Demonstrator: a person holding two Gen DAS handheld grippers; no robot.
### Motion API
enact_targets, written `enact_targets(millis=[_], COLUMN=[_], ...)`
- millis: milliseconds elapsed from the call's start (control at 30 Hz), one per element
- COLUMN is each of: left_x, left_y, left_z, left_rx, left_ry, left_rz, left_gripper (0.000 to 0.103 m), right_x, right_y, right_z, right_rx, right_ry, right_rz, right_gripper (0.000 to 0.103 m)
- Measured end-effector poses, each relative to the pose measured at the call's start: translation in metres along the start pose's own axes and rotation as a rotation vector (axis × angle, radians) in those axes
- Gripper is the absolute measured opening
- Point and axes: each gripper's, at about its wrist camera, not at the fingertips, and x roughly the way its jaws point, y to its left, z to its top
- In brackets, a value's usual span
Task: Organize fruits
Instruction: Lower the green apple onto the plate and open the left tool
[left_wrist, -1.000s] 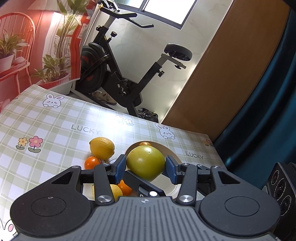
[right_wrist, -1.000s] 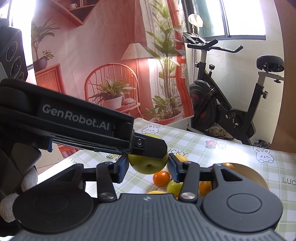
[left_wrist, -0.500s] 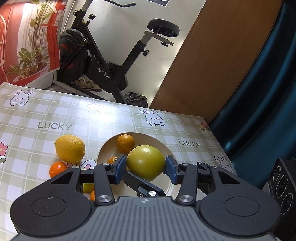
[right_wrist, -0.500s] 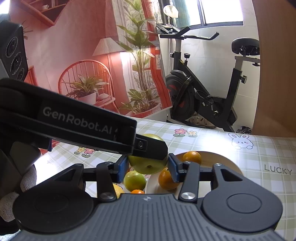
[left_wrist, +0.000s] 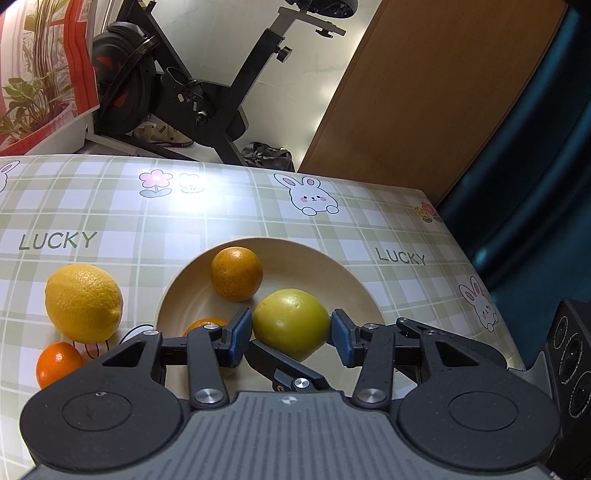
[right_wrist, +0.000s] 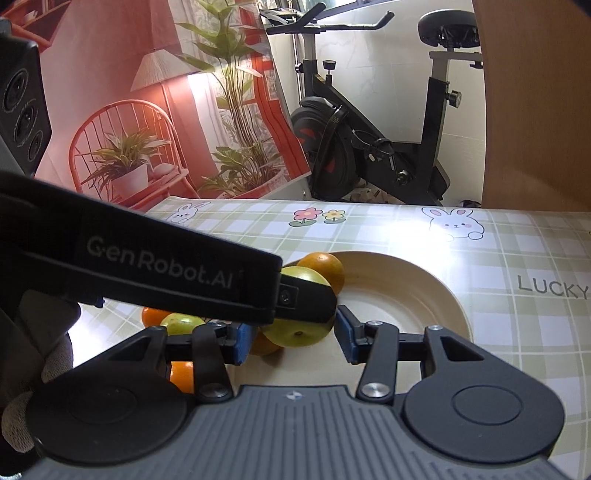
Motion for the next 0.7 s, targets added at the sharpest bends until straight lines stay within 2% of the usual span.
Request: enact_targets(millis=[233, 700], left_x=[0.024, 0.038], left_y=[0.004, 0.011], left_z=[0.011, 0.015], left_rx=[0.008, 0.018], left_ry=[0.023, 0.032], left_rz=[0.03, 0.071], left_gripper=[0.05, 0.05], right_x=[0.024, 0.046], right_y=[-0.014, -0.016], right_z=[0.006, 0.005], right_rx=[0.034, 0.057], right_ry=[0.033, 0.056], right_rz=[0.001, -0.006], right_gripper=[0.048, 0.048])
